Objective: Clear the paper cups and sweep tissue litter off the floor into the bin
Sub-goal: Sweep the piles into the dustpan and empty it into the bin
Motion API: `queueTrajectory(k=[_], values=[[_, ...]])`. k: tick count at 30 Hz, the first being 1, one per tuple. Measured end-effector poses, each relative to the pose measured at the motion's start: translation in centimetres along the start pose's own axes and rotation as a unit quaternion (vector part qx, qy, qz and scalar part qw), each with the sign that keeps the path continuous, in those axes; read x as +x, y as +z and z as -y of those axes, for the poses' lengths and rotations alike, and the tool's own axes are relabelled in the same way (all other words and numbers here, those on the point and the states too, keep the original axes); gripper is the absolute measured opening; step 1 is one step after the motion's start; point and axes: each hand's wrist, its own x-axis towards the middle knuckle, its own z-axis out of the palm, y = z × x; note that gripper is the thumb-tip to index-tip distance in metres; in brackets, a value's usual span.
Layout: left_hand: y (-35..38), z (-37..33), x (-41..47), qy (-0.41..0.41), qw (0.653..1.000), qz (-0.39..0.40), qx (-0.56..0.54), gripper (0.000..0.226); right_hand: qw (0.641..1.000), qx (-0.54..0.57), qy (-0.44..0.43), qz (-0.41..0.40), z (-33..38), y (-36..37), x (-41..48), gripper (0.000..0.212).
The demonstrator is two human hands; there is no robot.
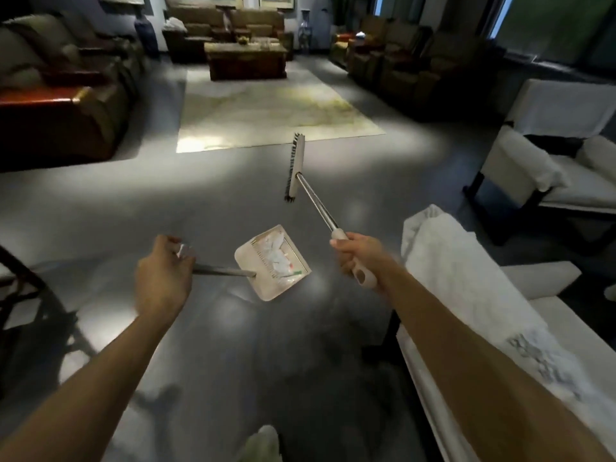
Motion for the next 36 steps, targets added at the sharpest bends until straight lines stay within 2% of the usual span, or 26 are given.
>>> queueTrajectory(k=[6,11,17,20,23,30,36], values=[[11.6,-5.9,20.4,0.016,0.999,0.047,-0.001,0.032,0.997,0.055,0.007,-0.052,8.7,-1.3,16.6,0.013],[24.1,-10.5,35.4,0.046,0.995,0.086,-0.009,0.03,0.993,0.031,0.014,-0.117,14.1,-6.6,31.8,0.007],[39.2,-18.9,52.2,0.055,0.994,0.087,-0.017,0.03,0.98,0.052,0.032,-0.192,21.4,-12.9,51.9,0.024],[45.4,-22.9,60.6,0.062,0.994,0.093,-0.003,0.031,0.973,0.08,0.037,-0.214,26.4,-15.1,60.2,0.022],[52.7,-26.8,68.3,0.064,0.993,0.099,-0.034,0.029,0.966,0.121,0.042,-0.224,31.0,-17.9,68.8,0.016],[73.8,-38.3,85.8,0.111,0.982,0.135,-0.071,0.029,0.943,0.187,0.041,-0.271,41.0,-27.6,90.8,0.008],[91.8,-51.5,99.0,0.164,0.968,0.174,-0.08,0.024,0.917,0.241,0.017,-0.316,51.4,-37.2,103.1,0.009]])
